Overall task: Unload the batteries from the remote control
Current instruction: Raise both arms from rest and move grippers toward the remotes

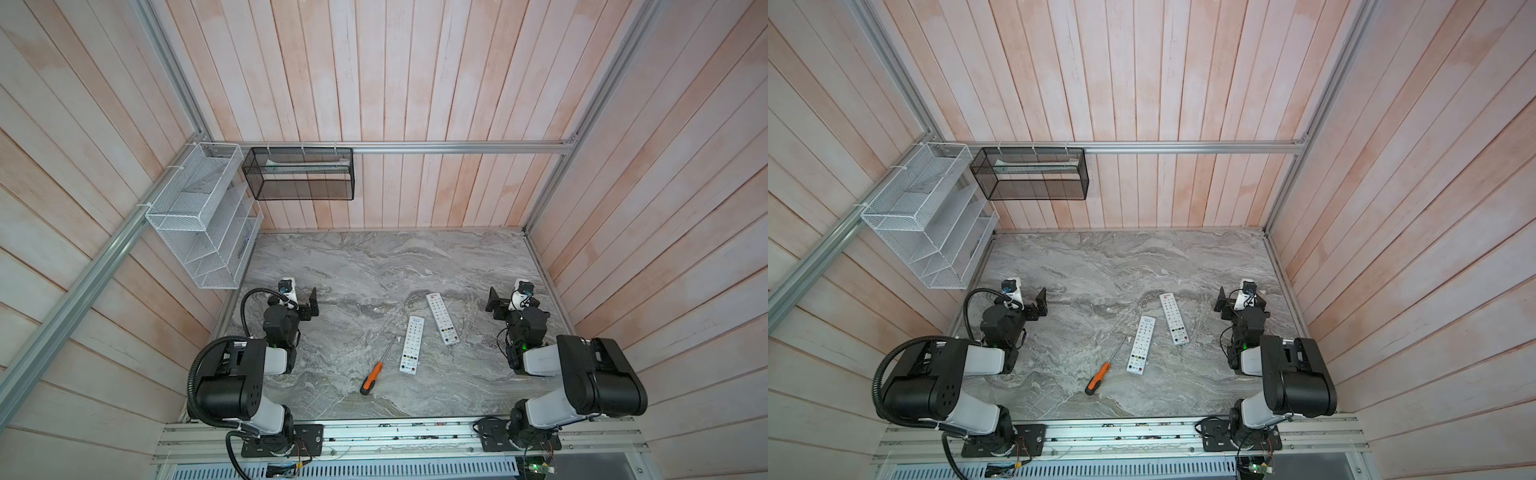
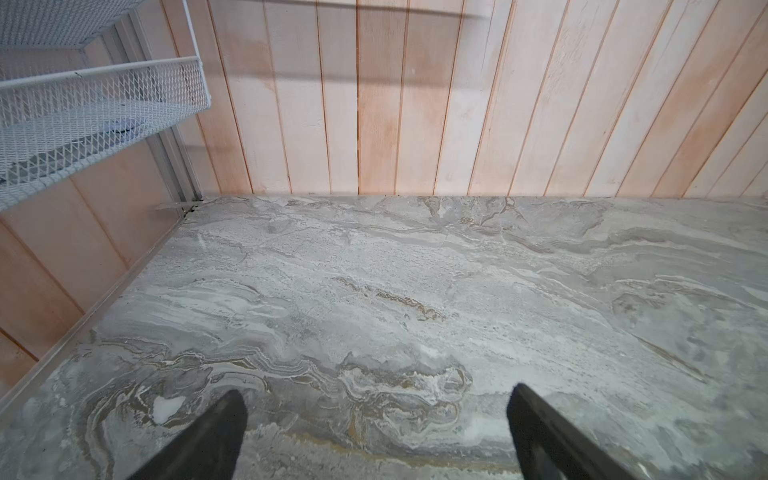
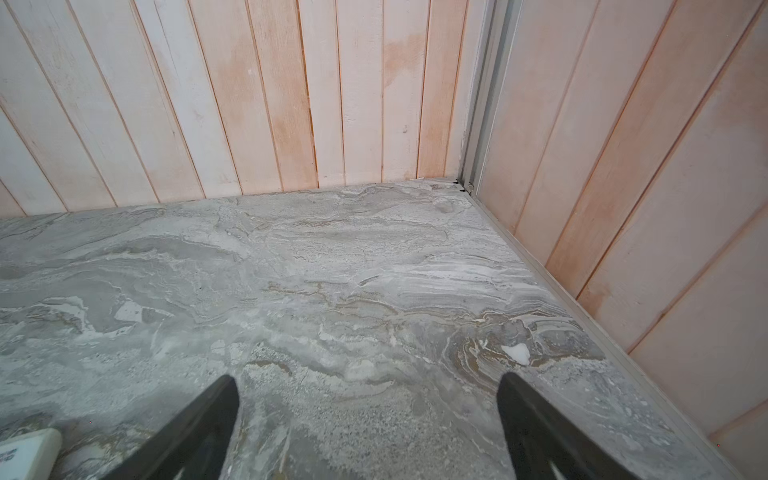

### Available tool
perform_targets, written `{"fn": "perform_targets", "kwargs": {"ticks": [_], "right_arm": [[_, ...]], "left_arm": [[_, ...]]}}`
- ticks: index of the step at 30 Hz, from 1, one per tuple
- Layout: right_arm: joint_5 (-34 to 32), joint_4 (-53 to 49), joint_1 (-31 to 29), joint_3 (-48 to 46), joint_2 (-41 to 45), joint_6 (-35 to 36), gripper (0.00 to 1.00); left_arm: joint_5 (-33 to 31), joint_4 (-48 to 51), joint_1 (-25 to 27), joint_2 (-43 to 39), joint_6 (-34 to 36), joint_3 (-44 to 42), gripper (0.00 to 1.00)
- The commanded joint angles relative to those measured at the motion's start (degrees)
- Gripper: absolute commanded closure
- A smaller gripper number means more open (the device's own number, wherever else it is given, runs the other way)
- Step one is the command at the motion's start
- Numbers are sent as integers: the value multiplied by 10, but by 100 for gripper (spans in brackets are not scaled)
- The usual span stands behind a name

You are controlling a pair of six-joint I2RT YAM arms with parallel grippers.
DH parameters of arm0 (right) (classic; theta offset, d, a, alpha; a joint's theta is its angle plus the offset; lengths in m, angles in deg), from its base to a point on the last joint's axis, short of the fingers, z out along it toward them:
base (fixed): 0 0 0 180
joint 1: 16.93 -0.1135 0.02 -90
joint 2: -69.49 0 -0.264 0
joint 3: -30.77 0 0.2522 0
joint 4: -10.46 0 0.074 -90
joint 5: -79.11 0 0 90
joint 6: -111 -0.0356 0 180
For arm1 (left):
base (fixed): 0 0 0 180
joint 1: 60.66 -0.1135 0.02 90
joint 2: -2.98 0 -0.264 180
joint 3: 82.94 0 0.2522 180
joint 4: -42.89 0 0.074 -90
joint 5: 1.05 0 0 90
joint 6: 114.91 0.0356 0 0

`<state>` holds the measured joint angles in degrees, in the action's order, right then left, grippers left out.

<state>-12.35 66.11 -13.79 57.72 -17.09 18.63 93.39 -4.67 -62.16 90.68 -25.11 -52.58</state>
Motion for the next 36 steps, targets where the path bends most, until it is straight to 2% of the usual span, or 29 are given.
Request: {"fn": "perform_targets", "kwargs": {"ticks": [1, 24, 25, 29, 31, 33, 36], "right_arm": [[-7, -2, -4, 7, -3, -1, 2], [-8, -3, -4, 7, -3, -1, 2], [-13, -2, -5, 7, -3, -2, 2], [-122, -51, -7, 15, 43, -42, 2], [-151, -109, -7, 25, 84, -61, 2], [-170, -164, -6, 36, 125, -83, 2], [-192, -272, 5, 66, 175, -162, 2]], "left_arm": [[-4, -11, -3, 6, 0, 5, 0], [-4, -11, -3, 6, 0, 5, 0], [-3, -11, -2, 6, 0, 5, 0], [-17, -7, -3, -6, -6, 7, 0], [-47, 74, -3, -36, -21, 39, 0], [-81, 244, -3, -57, -39, 111, 0], [-74, 367, -3, -64, -76, 168, 0]]}}
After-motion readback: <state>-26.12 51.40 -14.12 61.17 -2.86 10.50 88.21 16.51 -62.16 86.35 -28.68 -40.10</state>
